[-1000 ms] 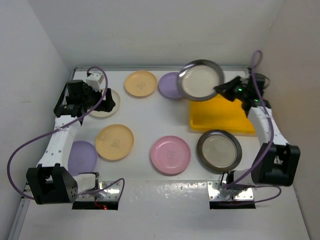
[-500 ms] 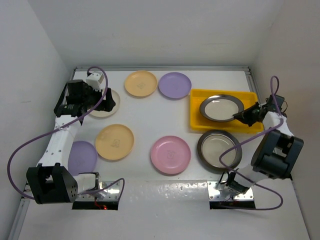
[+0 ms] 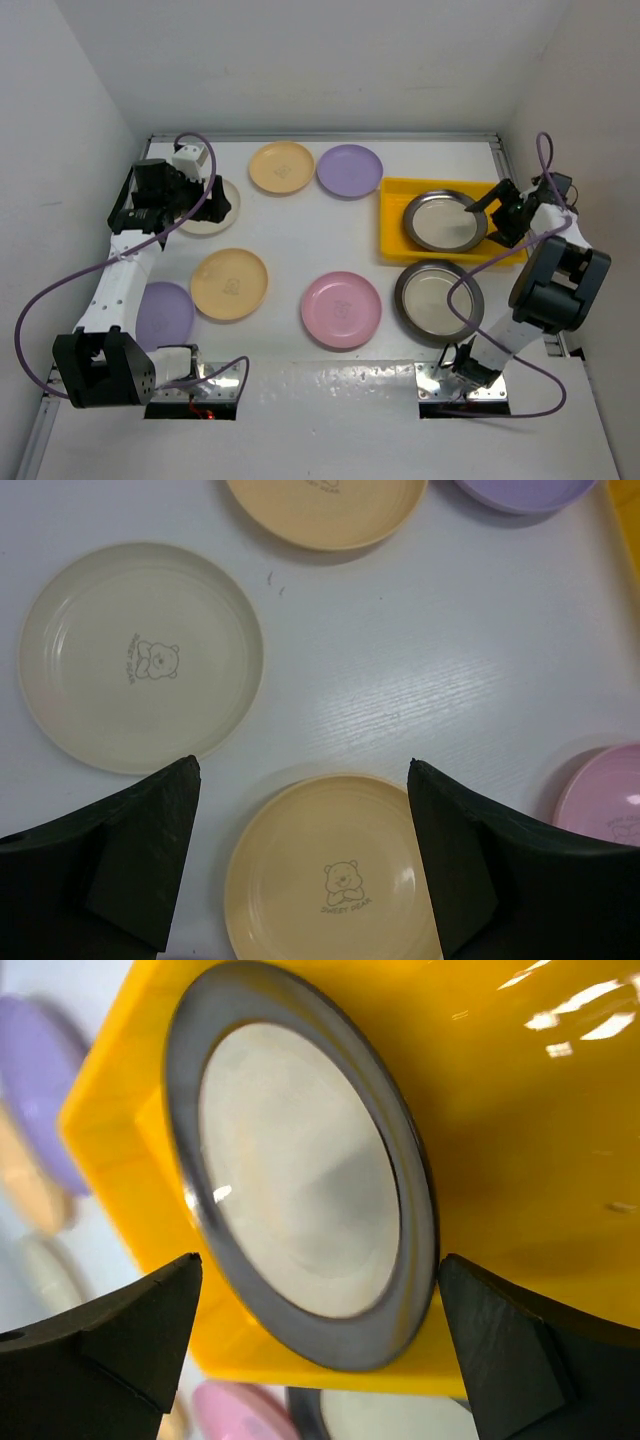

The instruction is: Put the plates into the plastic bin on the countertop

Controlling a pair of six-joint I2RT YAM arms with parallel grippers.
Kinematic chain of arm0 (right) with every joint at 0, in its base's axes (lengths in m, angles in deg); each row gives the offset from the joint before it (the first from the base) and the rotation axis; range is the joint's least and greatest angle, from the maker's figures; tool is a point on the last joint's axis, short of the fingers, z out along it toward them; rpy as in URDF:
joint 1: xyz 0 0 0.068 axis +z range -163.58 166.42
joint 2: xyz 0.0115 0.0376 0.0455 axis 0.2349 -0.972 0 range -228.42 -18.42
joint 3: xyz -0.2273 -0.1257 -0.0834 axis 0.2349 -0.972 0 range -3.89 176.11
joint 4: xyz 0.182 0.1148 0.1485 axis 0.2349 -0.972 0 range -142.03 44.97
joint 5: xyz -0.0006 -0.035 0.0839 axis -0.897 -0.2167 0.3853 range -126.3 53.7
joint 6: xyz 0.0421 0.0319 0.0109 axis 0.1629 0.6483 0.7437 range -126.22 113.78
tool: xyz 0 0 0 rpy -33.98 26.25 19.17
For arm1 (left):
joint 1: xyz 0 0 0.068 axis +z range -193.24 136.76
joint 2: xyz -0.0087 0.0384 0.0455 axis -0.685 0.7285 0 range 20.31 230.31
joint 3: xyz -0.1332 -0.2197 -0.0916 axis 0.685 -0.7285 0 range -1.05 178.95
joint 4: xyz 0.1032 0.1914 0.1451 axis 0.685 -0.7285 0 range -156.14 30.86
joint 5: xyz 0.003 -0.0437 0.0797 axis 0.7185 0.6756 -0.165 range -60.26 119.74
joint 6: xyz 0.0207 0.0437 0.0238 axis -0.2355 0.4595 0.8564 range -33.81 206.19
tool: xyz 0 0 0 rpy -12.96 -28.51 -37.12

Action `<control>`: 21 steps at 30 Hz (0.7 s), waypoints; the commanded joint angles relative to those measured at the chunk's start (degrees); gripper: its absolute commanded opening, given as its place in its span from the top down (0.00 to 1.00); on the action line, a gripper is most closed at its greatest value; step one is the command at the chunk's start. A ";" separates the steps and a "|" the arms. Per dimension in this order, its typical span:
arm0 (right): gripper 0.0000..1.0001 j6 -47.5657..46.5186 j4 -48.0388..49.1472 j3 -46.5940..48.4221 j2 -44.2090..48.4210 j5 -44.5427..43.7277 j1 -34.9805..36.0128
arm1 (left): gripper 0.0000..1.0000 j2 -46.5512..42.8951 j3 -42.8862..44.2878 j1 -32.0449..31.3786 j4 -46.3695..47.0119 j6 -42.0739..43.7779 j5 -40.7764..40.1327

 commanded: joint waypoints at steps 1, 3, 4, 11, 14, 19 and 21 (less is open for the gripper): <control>0.00 -3.82 -8.53 4.58 9.26 -14.14 -0.01 | 0.15 -0.75 0.02 -0.30 1.97 0.52 1.20; 0.00 -0.67 -11.26 1.52 16.30 -21.52 -0.80 | 0.15 -0.75 -0.50 -0.30 1.97 0.52 1.73; 0.00 0.83 -11.53 -2.68 18.76 -27.64 -0.98 | 0.15 -0.75 -0.50 -0.30 1.97 0.52 1.73; 0.00 13.23 -11.00 -29.94 41.00 -29.55 -6.68 | 0.15 -1.89 -1.12 -3.63 1.97 0.00 1.73; 0.04 14.11 -10.65 -37.59 43.84 -33.22 -7.22 | 0.15 -3.12 -1.12 -6.18 1.44 1.22 1.20; 0.17 12.36 -7.58 -41.38 40.86 -30.35 -8.27 | 0.15 -5.05 -2.17 -9.08 0.03 2.54 -0.20; 0.24 10.87 -5.21 -42.00 37.36 -23.33 -8.27 | 0.15 -5.66 -2.78 -9.70 0.03 2.54 -0.81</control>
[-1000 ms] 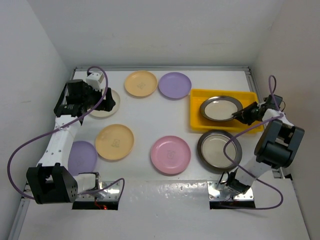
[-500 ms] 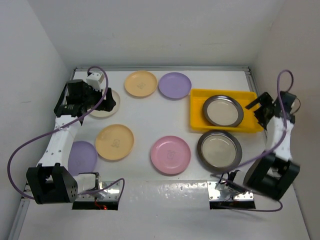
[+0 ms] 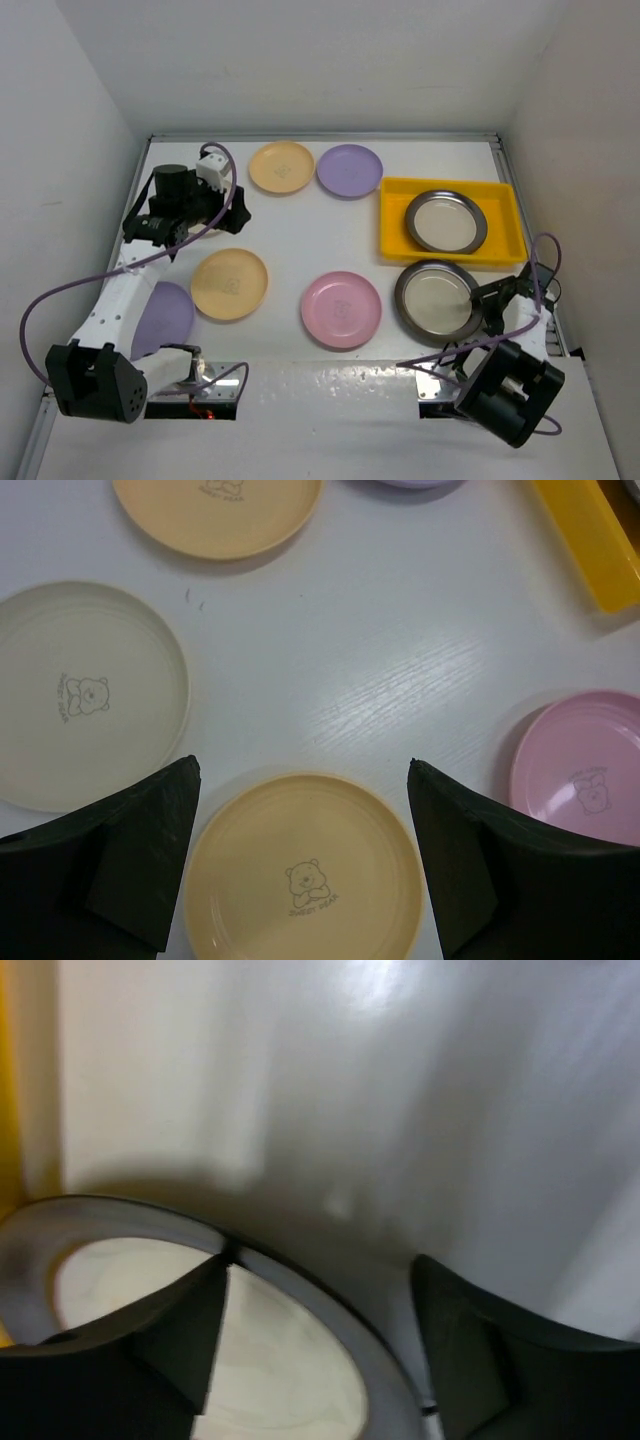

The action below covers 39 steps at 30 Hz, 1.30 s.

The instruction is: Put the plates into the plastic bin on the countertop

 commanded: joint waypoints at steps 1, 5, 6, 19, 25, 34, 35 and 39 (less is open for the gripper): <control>0.31 -1.49 5.81 -1.31 -4.78 6.15 -0.30 | 0.15 -3.15 -0.87 -1.07 0.12 1.01 -1.04; 0.61 -2.36 5.65 -1.57 -9.88 11.43 -0.38 | 0.15 -4.83 -2.01 -1.60 0.12 1.01 -1.65; 0.71 -2.54 5.30 -1.84 -9.71 11.44 -0.30 | 0.14 -5.70 -2.62 -1.60 0.12 1.01 -1.65; 1.00 -2.72 -8.76 2.01 10.23 21.42 0.32 | 0.14 -9.40 -4.29 -5.19 0.12 2.77 -1.65; 1.00 -4.38 -17.10 11.86 9.80 33.21 5.76 | 0.14 -9.40 -4.29 -6.96 0.65 3.82 -1.65; 1.00 -4.22 -14.32 28.36 4.62 38.69 19.20 | 0.14 -7.82 -3.24 -7.49 0.65 4.35 -1.65; 1.00 -3.69 -14.04 29.53 4.18 38.25 19.74 | 0.14 -7.82 -3.24 -7.49 0.65 4.35 -1.65; 1.00 -3.69 -13.61 36.55 -1.27 38.95 22.11 | 0.14 -7.29 -2.71 -6.44 0.65 4.88 -2.79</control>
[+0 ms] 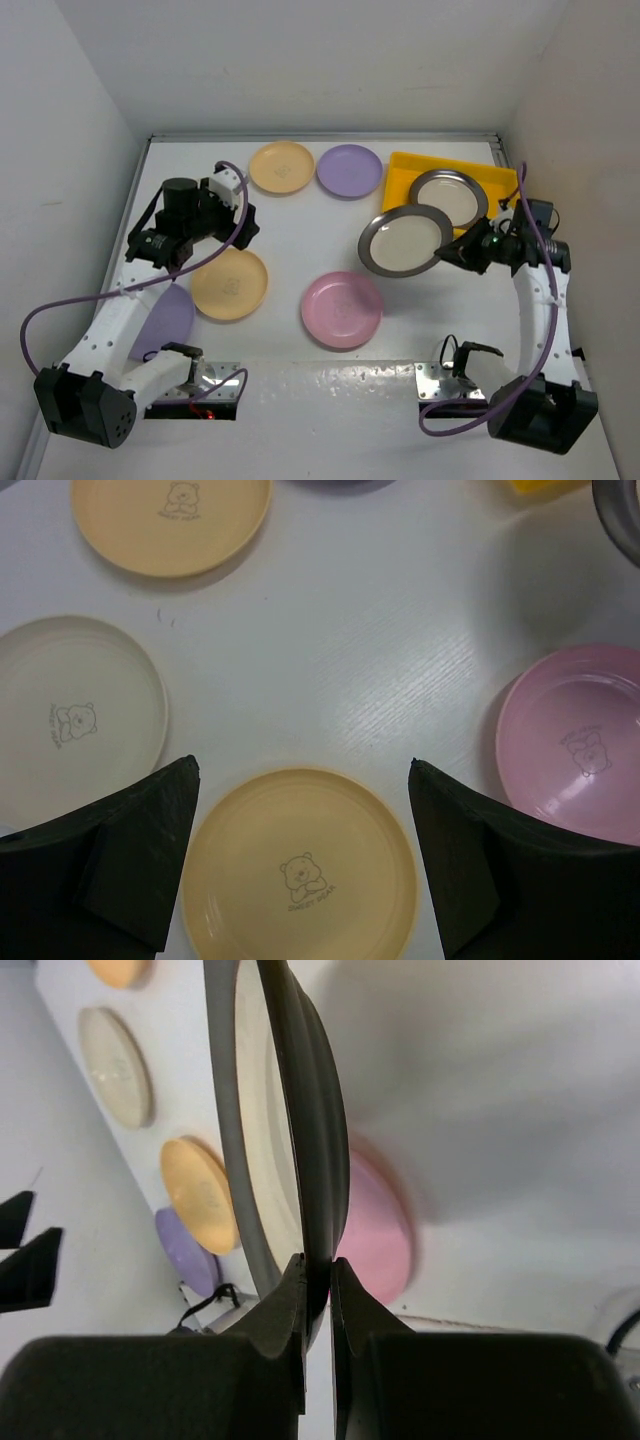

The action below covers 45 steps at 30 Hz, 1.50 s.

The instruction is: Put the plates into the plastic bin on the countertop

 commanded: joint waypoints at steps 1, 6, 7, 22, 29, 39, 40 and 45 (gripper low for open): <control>1.00 3.04 9.90 7.32 -2.04 7.21 1.44 | 0.14 0.73 1.35 0.32 1.13 0.77 -0.65; 1.00 5.16 18.28 13.82 -8.88 4.77 -3.03 | 0.14 3.45 2.93 1.47 1.13 1.39 -1.18; 1.00 5.42 21.42 14.18 -13.25 4.32 -6.00 | 0.14 3.98 3.55 1.99 1.13 1.91 -1.18; 1.00 3.13 36.73 29.47 -48.00 5.11 -12.09 | 0.14 11.71 6.36 6.91 1.13 1.30 -1.18; 0.18 -8.16 23.58 35.61 -54.50 -4.07 -10.00 | 0.14 12.86 6.89 7.97 1.13 1.30 -1.18; 0.00 -19.79 10.20 40.11 -46.61 -36.11 3.35 | 0.14 12.25 4.61 7.97 1.13 1.83 -0.57; 0.00 -22.15 10.02 40.81 -46.17 -35.94 6.07 | 0.14 12.25 4.61 7.97 1.13 1.83 -0.57; 0.13 -28.58 12.47 41.17 -49.66 -33.92 23.10 | 0.14 11.73 3.46 7.97 2.36 1.83 -0.05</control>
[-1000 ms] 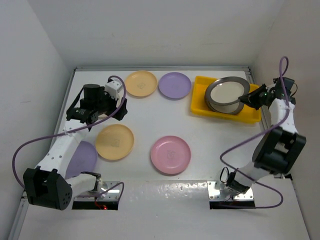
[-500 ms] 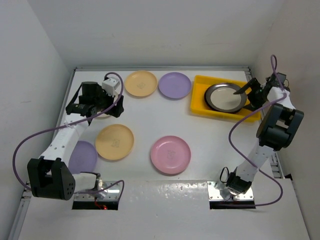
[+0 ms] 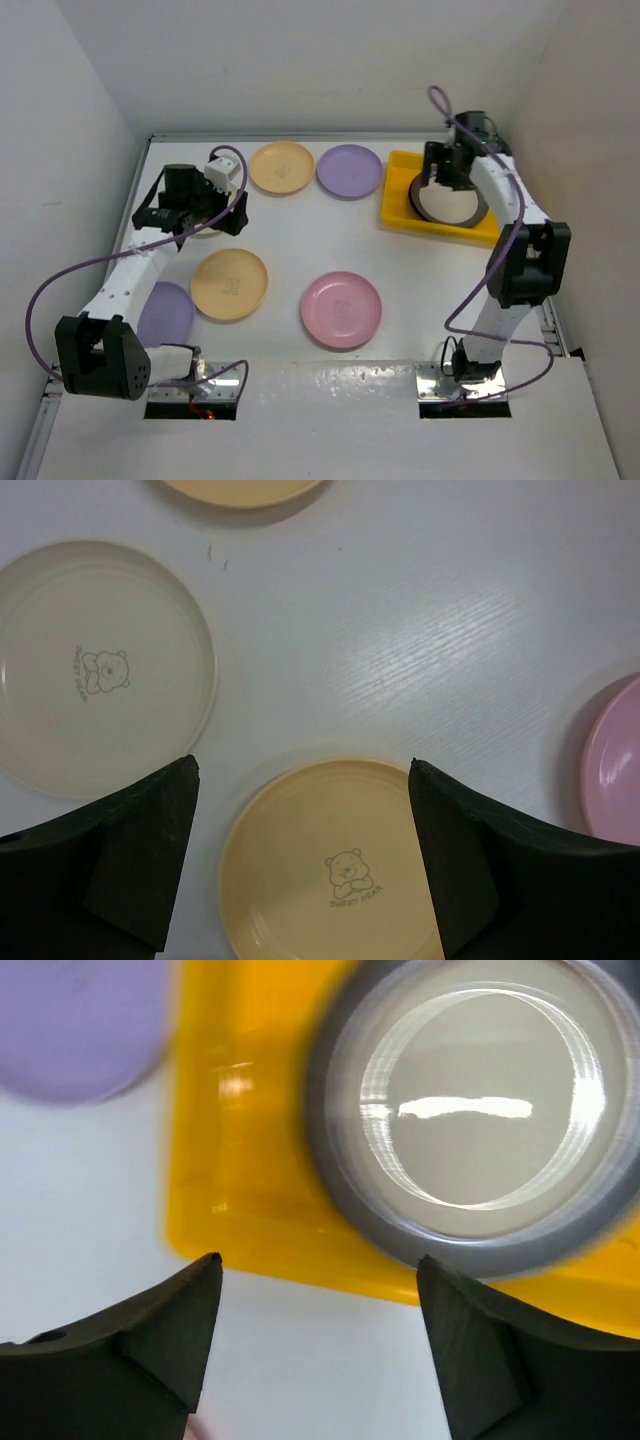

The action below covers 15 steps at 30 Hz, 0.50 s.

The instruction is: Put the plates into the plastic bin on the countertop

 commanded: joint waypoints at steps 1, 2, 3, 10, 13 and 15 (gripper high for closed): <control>0.26 -6.14 2.05 1.36 -2.42 -0.39 10.90 | 0.14 -1.53 -0.62 0.69 1.88 0.14 1.23; 0.42 -5.71 4.32 1.71 -3.39 -0.21 12.05 | 0.14 -1.53 -0.62 0.69 1.88 0.14 1.23; 0.52 -5.27 4.52 2.24 -6.70 -0.65 14.93 | 0.14 -2.05 -0.62 0.69 1.88 0.14 1.23; 0.35 4.30 1.80 12.00 -17.88 -10.37 20.05 | 0.14 -3.72 -1.85 0.69 1.88 0.67 -0.18; 0.42 5.81 4.24 10.42 -18.69 -15.13 21.54 | 0.14 -4.33 -2.47 0.69 2.40 0.67 -0.18; 0.44 5.72 5.31 8.31 -18.87 -15.94 22.08 | 0.14 -4.34 -3.08 0.69 2.40 0.67 -0.18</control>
